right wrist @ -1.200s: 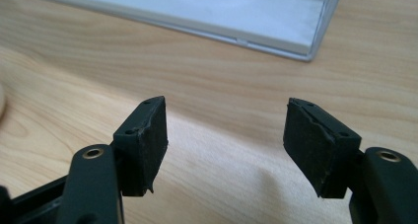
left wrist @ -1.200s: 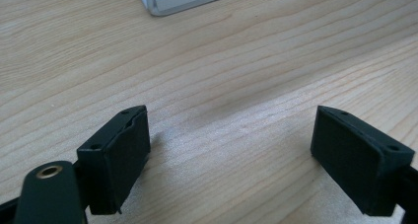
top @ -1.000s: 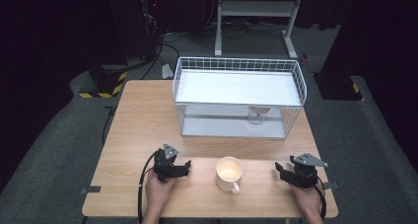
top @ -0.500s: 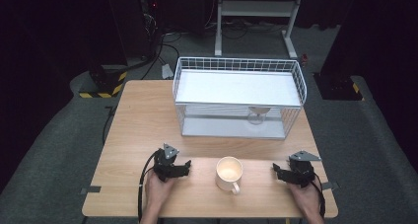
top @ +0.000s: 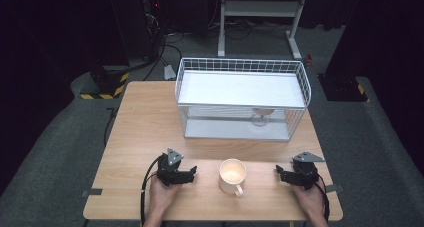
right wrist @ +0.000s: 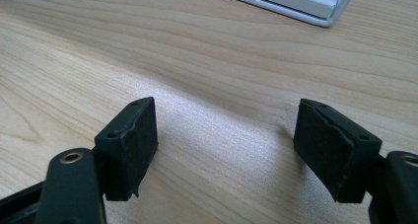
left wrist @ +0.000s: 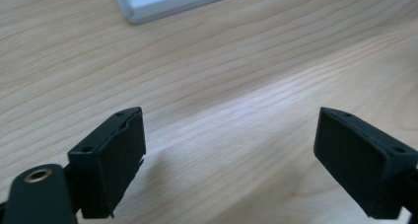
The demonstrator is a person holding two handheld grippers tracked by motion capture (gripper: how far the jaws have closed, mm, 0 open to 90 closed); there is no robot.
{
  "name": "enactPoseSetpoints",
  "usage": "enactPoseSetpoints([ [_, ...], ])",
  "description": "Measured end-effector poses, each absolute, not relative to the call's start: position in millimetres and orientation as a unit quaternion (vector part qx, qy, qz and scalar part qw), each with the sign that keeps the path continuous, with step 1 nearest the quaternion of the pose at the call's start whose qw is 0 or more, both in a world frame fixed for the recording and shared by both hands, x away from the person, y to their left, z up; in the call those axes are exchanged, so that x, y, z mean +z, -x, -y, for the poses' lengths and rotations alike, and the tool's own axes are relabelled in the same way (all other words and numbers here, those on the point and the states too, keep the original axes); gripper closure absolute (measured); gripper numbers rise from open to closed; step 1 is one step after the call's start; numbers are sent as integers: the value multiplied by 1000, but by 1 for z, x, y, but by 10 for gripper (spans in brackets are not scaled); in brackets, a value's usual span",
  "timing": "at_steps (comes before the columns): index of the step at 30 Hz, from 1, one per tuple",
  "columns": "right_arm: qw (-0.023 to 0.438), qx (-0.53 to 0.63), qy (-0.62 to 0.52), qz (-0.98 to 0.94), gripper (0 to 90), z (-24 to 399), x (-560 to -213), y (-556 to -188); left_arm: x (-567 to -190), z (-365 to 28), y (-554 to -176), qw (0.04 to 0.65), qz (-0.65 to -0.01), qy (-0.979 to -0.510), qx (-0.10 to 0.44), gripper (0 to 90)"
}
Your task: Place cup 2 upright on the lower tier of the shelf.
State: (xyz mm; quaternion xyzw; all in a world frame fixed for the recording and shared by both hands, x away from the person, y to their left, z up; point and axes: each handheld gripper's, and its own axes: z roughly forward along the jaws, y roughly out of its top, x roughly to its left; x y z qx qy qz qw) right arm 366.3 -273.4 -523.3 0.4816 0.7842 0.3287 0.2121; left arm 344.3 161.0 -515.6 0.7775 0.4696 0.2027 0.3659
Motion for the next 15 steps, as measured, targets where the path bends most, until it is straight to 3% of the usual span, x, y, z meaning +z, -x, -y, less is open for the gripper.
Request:
enactPoseSetpoints([
  [15,212,328,-483,-784,246,273,-523,-366,-507,-139,-313,418,-410,-797,144,86],
])
